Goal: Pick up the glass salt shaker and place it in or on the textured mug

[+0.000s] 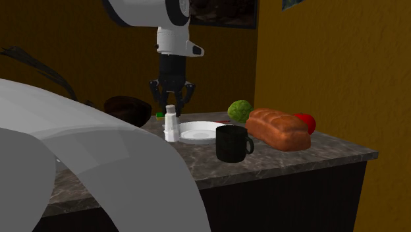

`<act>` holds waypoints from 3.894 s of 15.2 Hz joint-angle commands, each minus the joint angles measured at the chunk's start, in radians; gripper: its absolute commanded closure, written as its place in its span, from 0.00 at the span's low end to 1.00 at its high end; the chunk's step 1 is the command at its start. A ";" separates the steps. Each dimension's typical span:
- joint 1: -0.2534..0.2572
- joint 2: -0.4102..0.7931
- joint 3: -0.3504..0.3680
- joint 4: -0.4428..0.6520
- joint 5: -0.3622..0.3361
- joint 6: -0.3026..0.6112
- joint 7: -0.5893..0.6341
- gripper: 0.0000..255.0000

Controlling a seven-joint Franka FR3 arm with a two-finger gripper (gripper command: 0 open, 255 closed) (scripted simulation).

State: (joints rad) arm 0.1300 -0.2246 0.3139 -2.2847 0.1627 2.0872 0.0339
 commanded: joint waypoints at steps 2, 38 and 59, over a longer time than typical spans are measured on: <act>-0.001 -0.014 -0.004 0.027 0.000 -0.042 0.000 1.00; -0.152 0.230 -0.198 0.520 -0.086 -0.321 -0.279 1.00; -0.150 0.253 -0.196 0.339 -0.084 -0.118 -0.291 1.00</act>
State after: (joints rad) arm -0.0204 0.0289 0.1178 -1.9451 0.0786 1.9689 -0.2574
